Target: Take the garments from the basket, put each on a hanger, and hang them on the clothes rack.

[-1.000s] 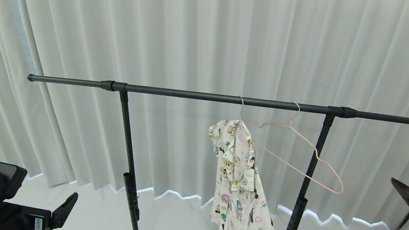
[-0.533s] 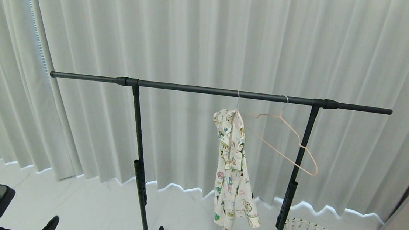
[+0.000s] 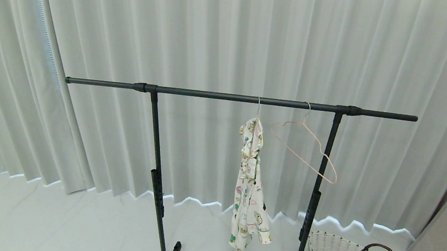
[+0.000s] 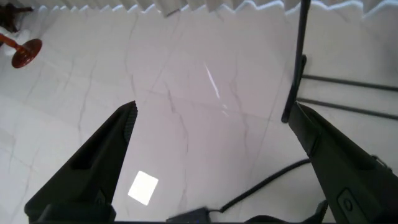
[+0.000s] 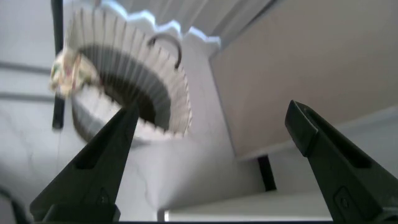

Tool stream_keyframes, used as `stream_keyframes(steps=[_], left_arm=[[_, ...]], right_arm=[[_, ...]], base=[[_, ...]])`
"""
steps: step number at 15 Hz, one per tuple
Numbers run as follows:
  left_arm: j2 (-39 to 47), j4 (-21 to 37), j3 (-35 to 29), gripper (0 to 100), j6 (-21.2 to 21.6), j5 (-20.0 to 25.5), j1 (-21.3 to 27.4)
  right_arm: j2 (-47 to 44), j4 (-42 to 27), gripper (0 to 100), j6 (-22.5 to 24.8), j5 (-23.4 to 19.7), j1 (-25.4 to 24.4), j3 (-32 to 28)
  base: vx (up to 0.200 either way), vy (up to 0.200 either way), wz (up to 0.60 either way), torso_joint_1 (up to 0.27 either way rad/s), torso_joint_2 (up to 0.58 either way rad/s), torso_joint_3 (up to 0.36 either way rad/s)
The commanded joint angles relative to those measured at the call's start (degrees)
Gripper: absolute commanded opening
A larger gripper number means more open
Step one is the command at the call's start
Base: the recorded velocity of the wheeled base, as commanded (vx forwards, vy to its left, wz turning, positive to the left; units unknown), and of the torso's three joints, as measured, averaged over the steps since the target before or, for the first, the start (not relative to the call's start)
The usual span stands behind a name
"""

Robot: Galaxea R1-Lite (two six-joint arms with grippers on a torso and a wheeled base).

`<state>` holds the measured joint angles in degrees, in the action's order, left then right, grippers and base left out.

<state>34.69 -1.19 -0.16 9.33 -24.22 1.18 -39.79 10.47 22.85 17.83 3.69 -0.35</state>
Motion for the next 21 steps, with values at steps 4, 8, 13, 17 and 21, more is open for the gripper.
stream_keyframes(steps=[4, 8, 13, 17, 21], left_arm=[[-3.32, 0.05, -0.11, 100, -1.24, -0.12, -0.57], [-0.94, 0.05, -0.11, 100, -1.33, -0.12, -0.57], [-0.24, 0.05, -0.11, 100, -1.5, -0.12, -0.57], [-0.24, 0.05, -0.11, 100, -1.5, -0.12, -0.48], [-0.15, 0.05, -0.11, 100, -2.56, -0.12, -0.48]], right_arm=[[8.15, -5.81, 100, -0.52, -0.17, 1.67, 0.35], [6.48, -5.81, 100, -0.17, -0.17, 1.58, 0.35], [5.78, -5.81, 100, -0.26, -0.17, 1.58, 0.35], [4.9, -5.81, 100, -0.26, -0.17, 1.58, 0.35], [4.02, -5.81, 100, -0.17, -0.17, 1.58, 0.35]], base=[[0.0, 0.0, 0.0, 0.0, 0.0, 0.0], [0.0, 0.0, 0.0, 0.0, 0.0, 0.0], [0.0, 0.0, 0.0, -0.095, 0.2, 0.101], [0.0, 0.0, 0.0, -0.257, 0.52, 0.26], [0.0, 0.0, 0.0, -0.251, 0.52, 0.262]])
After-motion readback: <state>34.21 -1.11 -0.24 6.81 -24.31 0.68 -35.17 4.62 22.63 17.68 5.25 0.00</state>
